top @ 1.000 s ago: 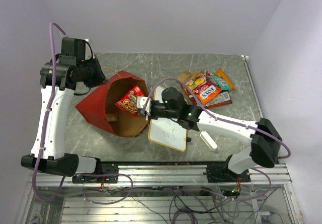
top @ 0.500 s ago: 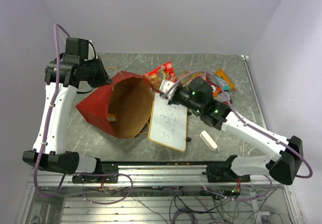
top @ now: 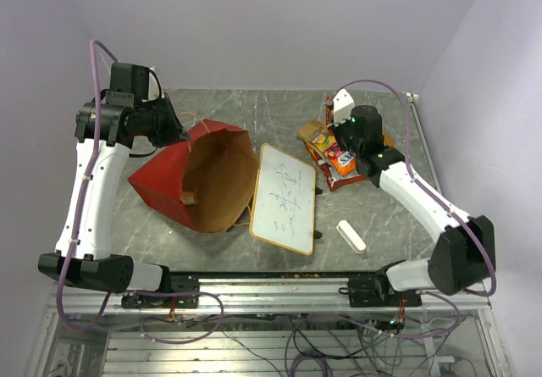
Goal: Take the snacks out of the paper bag
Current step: Place the snack at the center of the board.
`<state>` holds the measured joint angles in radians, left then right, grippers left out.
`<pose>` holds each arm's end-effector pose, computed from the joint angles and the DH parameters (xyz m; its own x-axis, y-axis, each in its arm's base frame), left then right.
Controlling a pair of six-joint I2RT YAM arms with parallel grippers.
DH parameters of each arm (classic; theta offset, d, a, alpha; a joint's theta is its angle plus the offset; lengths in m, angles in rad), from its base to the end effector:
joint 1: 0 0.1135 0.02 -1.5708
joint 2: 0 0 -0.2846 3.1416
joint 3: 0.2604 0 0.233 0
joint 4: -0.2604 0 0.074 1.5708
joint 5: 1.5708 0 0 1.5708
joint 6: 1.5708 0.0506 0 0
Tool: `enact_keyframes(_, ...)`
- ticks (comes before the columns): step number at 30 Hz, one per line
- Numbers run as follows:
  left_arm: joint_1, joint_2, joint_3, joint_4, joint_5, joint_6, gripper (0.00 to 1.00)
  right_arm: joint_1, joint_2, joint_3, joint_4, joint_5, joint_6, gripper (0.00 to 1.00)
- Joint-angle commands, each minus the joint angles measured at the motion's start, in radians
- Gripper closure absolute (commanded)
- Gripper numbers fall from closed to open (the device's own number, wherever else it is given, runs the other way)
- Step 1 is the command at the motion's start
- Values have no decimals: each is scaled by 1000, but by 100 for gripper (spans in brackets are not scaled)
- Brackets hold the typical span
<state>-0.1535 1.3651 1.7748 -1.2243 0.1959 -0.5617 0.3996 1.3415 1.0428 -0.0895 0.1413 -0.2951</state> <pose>0.2251 -0.0448 0.4469 -0.7586 -0.4113 -0.5053 -0.1442 0.8624 -0.4853 0.2819 0.1113 0.3348 -0.2565 -0.4209 -0.8701 -0.3550 0.8783 -0.3202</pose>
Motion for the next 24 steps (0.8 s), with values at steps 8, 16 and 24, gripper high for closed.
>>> enact_keyframes(8,-4,-20,3,31,14,-22,93,-50,215,141,-102,109,168,100)
enact_keyframes(16,-4,-43,-34,58,6,-34,93,-49,286,173,-147,158,159,100)
enact_keyframes(24,-4,-21,-9,57,-3,-15,93,-48,280,206,-186,102,235,100)
